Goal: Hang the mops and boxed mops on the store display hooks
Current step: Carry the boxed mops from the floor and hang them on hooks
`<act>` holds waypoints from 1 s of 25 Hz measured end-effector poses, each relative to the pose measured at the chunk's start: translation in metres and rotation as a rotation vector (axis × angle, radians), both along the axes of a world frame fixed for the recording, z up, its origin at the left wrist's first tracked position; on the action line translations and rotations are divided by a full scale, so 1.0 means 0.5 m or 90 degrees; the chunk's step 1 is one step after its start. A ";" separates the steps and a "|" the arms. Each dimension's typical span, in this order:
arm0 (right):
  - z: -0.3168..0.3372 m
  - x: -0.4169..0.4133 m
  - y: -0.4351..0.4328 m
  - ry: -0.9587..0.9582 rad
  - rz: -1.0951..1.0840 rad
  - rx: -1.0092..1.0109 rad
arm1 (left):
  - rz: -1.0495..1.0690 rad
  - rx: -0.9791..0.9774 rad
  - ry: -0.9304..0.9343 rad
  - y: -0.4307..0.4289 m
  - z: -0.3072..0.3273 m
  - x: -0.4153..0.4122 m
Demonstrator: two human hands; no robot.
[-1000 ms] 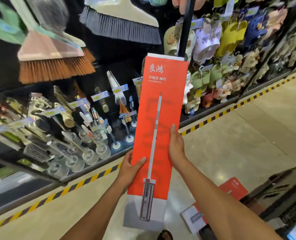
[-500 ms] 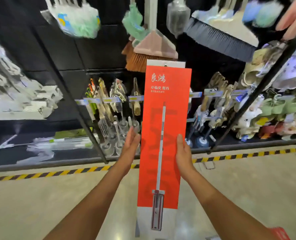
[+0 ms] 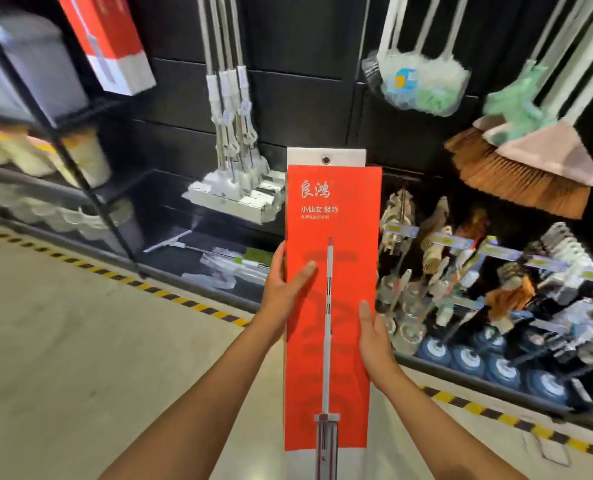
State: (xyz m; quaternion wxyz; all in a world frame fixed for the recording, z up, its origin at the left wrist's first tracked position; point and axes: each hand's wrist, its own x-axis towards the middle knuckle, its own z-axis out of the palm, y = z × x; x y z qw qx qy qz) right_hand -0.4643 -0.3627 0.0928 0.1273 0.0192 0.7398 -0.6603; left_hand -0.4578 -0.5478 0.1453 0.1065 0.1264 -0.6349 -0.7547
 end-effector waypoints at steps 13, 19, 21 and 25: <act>-0.043 -0.153 -0.560 -0.108 0.364 -0.018 | 0.306 0.037 0.048 -0.516 -0.028 0.045; 0.019 -0.285 -0.887 -0.074 0.580 -0.037 | 0.466 0.015 0.055 -0.762 -0.005 0.054; 0.080 -0.302 -1.017 -0.038 0.613 -0.063 | 0.530 0.012 0.058 -0.838 -0.001 0.078; 0.200 -0.291 -1.299 0.017 0.698 -0.150 | 0.653 0.001 0.063 -0.978 0.003 0.148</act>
